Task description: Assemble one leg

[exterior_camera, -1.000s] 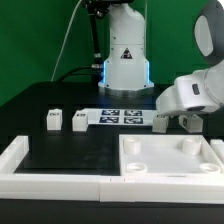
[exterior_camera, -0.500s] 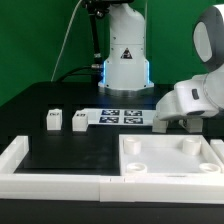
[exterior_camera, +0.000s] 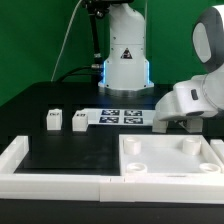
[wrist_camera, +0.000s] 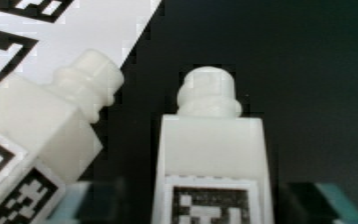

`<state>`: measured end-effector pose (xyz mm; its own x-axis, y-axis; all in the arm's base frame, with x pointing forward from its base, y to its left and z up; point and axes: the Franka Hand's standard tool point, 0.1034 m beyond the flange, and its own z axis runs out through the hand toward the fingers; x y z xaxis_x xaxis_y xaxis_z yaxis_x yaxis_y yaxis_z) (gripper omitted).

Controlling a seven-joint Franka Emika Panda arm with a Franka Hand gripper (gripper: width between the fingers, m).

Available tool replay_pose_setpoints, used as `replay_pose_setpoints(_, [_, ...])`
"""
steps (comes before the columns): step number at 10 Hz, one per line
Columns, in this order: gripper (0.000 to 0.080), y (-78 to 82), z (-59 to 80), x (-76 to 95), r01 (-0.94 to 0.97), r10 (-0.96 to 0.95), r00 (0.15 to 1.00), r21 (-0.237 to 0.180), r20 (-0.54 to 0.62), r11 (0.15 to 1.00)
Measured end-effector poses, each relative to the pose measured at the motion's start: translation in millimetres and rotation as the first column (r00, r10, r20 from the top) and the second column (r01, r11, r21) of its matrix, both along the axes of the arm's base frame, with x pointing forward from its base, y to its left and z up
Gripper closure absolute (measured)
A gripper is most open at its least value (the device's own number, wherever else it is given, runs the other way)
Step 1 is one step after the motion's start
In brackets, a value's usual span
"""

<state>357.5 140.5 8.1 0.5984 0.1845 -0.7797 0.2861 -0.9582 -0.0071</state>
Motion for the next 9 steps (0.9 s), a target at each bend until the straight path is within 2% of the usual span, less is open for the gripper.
replay_pose_setpoints(1, [0.0514,0.0,0.0,0.0,0.000,0.000,1.000,0.000,0.000,1.000])
replay_pose_setpoints(6, [0.0511,-0.4,3.2,0.0,-0.001,0.001,1.000,0.002,-0.010,1.000])
replay_pose_setpoints(9, [0.0511,-2.4,54.7,11.0,0.020,-0.021,0.999,-0.007,-0.050,1.000])
